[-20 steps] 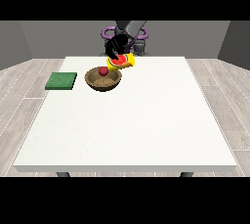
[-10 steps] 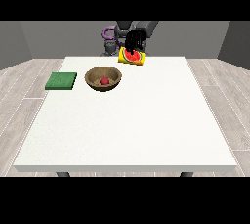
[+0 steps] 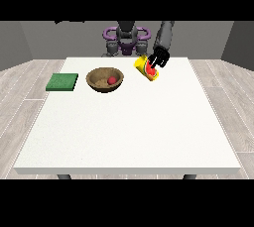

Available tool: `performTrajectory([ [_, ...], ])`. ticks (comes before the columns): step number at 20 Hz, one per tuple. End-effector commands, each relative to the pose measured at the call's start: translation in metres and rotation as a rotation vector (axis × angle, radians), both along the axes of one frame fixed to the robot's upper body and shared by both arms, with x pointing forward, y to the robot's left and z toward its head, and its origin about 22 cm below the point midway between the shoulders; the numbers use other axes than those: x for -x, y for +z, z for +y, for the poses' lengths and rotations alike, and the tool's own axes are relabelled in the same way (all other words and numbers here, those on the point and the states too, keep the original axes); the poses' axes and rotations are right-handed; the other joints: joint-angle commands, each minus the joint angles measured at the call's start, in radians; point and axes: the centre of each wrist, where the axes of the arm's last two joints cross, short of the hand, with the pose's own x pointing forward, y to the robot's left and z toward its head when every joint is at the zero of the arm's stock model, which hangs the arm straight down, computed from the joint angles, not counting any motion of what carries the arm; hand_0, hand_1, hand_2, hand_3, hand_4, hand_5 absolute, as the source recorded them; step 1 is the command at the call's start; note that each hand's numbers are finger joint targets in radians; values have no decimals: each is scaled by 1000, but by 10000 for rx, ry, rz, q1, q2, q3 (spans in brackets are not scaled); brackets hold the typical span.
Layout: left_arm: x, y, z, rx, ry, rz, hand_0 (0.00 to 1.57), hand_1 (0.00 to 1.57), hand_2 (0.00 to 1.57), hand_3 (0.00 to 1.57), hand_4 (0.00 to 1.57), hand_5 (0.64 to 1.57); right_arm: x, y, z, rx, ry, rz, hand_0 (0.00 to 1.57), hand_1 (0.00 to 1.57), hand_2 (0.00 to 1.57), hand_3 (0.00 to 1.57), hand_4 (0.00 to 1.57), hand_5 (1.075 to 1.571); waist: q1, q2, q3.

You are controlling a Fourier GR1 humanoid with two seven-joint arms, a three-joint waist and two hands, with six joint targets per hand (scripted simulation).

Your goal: Pick the cup and pour the ball into the bowl, then pick the bowl and place it on the pad

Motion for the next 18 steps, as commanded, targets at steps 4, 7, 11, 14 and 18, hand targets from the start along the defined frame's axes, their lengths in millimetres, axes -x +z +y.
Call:
performTrajectory([
  [4,4,25,-37,6432,-1703,-396,1370,1370,1571,1571,1245,1547,3,5,7,-302,-347,-245,0,0,0,0,448,1565,720,318,-172],
  [7,6,31,-29,8917,-2838,-579,1219,1219,1389,1062,701,1560,8,-1,12,-373,-394,-200,0,0,0,56,477,1565,986,595,-142],
  [11,1,48,12,10384,-5343,-1765,331,331,0,0,253,1569,7,8,21,-397,-876,-593,0,0,0,0,514,1565,1792,1435,-11],
  [14,0,48,72,10805,-5594,-2136,0,0,0,0,0,1559,15,32,36,-103,-631,-1080,0,0,0,0,499,1566,1373,1991,35],
  [18,-15,97,117,10406,-6023,-1937,0,0,0,0,0,1547,9,22,67,-183,-494,-1253,0,0,0,0,492,1568,1372,2377,73],
])
